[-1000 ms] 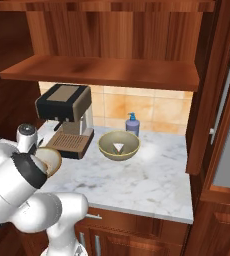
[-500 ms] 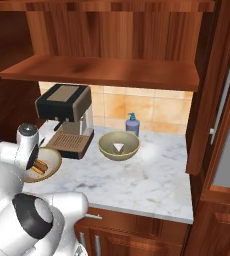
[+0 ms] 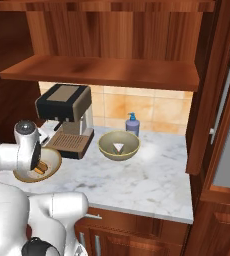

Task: Pick both bowls and place them on the counter. Then place the hotdog bun in one bowl and place the cake in the other bowl.

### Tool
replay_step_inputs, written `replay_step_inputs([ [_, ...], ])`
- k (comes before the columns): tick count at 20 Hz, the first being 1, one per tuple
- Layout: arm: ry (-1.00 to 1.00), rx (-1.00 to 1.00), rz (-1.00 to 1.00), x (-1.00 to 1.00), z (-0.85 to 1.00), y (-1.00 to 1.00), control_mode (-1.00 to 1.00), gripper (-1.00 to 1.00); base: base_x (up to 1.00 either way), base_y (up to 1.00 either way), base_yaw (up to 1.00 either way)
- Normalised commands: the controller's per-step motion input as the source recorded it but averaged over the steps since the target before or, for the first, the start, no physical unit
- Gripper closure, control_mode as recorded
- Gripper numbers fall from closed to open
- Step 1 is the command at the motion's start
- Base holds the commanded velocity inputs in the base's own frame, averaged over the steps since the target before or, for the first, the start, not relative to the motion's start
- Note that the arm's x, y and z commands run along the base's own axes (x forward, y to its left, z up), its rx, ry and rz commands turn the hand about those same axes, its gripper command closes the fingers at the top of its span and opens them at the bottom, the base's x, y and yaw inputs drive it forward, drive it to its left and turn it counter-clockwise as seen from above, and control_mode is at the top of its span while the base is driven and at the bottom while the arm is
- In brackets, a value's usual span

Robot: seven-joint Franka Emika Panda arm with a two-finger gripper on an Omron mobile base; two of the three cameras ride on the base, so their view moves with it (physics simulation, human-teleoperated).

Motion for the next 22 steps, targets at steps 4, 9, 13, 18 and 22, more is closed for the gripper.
replay_step_inputs([
  [4, 0.00, 0.00, -0.17, -0.24, 0.44, -0.34, -1.00, -1.00, 0.00, 0.00, 0.00],
  [9, 0.02, 0.00, -0.30, -0.32, 0.39, -0.35, -1.00, -1.00, 0.00, 0.00, 0.00],
  [13, 0.01, 0.00, -0.31, -0.33, 0.35, -0.41, -1.00, -1.00, 0.00, 0.00, 0.00],
  [18, 0.00, 0.00, -0.27, -0.41, 0.36, -0.39, -1.00, -1.00, 0.00, 0.00, 0.00],
  [22, 0.00, 0.00, -0.22, -0.38, 0.43, -0.38, -1.00, -1.00, 0.00, 0.00, 0.00],
])
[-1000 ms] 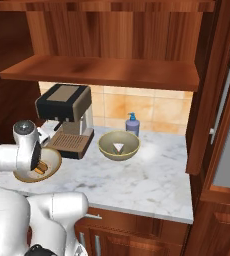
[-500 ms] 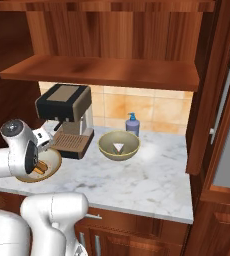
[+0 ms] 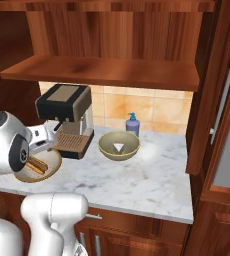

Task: Pick both bowls and place them on the counter. Then place the hotdog bun in one bowl and place the cake in the other bowl.

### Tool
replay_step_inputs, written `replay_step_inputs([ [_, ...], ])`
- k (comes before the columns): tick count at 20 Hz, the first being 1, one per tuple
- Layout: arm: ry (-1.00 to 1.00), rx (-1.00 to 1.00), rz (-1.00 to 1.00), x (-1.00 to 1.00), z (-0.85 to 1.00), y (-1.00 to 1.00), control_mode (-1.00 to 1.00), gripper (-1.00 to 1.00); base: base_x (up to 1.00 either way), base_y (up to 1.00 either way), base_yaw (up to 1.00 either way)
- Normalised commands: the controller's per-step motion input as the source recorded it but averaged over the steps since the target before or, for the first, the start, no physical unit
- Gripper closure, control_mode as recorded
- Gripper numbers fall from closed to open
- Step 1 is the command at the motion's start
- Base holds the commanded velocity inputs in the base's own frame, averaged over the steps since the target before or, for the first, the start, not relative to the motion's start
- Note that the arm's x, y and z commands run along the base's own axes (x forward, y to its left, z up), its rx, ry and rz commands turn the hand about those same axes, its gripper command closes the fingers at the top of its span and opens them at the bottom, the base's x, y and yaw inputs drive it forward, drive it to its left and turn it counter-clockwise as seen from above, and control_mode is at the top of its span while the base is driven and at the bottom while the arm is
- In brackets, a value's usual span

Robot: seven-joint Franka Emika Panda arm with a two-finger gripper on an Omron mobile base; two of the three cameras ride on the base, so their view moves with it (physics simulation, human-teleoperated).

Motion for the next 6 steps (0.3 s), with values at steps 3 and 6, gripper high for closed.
replay_step_inputs([
  [3, 0.00, 0.02, -0.21, -0.48, 0.32, -0.42, -1.00, -1.00, 0.00, 0.00, 0.00],
  [6, 0.00, 0.08, -0.20, -0.53, 0.31, -0.40, -1.00, -1.00, 0.00, 0.00, 0.00],
])
